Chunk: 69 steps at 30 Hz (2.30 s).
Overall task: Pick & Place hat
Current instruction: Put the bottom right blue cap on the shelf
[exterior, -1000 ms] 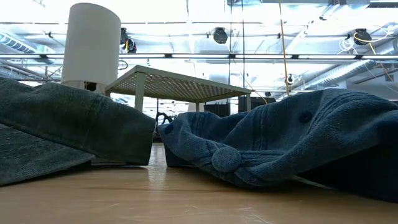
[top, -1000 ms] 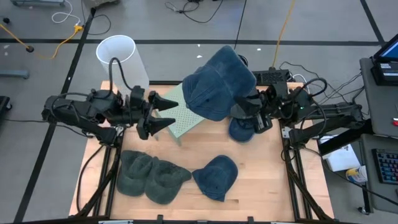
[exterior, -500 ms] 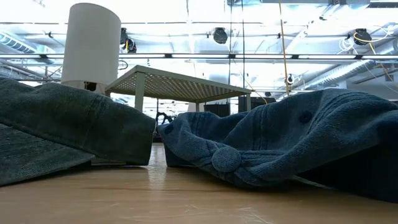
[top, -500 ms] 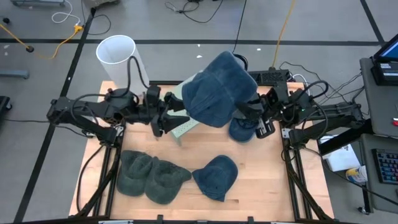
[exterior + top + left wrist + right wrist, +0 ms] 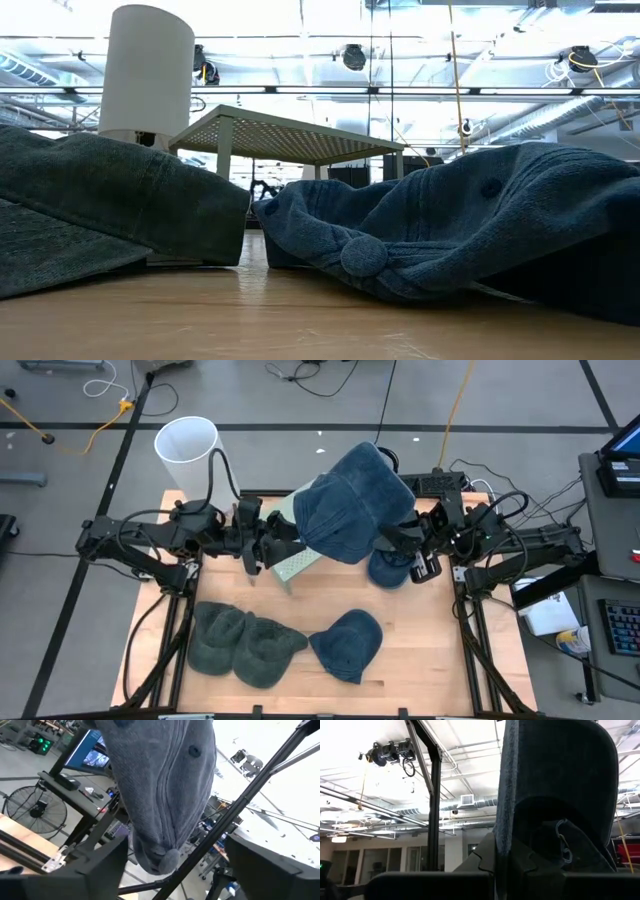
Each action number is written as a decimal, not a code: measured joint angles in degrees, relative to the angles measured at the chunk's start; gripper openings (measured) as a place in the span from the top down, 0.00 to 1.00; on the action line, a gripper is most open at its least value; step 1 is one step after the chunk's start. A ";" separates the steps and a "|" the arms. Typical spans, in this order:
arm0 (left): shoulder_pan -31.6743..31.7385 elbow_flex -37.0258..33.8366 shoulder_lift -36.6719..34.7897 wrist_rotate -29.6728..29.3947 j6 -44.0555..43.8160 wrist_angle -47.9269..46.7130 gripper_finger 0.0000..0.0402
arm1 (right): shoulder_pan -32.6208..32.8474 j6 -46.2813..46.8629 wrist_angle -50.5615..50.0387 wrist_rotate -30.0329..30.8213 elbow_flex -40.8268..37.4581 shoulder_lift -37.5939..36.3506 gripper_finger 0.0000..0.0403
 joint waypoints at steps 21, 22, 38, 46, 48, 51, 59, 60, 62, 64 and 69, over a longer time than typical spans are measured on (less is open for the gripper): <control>0.00 -0.02 0.00 1.26 -13.80 2.52 0.91 | 0.00 0.00 -0.38 0.01 -0.02 0.00 0.94; 0.00 -0.02 0.00 1.27 -13.82 3.17 0.94 | 0.00 0.00 -0.65 0.00 -0.02 0.00 0.93; 0.48 -0.07 -2.94 4.19 -13.54 8.39 0.95 | 0.19 8.86 -30.13 0.33 -0.11 -5.63 0.56; 0.90 -0.07 -4.57 5.35 -13.67 7.85 0.95 | 1.46 16.47 -53.15 -0.02 -0.11 -10.50 0.52; 0.90 -0.06 -4.78 5.31 -13.75 6.94 0.95 | 2.63 17.55 -57.05 -0.09 -0.11 -11.49 0.53; 1.07 -0.02 -5.23 2.85 -14.24 3.51 0.95 | 4.72 19.27 -59.37 -0.17 -0.11 -12.31 0.54; 2.26 -0.02 -5.76 -9.90 -14.27 -3.87 0.95 | 8.07 22.16 -59.32 0.00 -0.11 -13.56 0.56; 2.76 -0.02 -5.77 -10.76 -14.62 -5.31 0.95 | 8.29 22.36 -59.32 -0.02 -0.11 -13.63 0.56; 3.76 -0.02 -5.77 -11.18 -15.76 -8.05 0.95 | 8.72 22.34 -59.32 0.00 -0.11 -13.77 0.56; 4.88 0.04 -5.77 -10.73 -17.12 -11.60 0.95 | 9.01 22.07 -59.32 -0.02 -0.11 -13.79 0.57; 7.08 4.08 -5.44 -7.68 -19.96 -26.84 0.95 | 9.07 20.33 -59.87 -0.78 -0.11 -13.90 0.57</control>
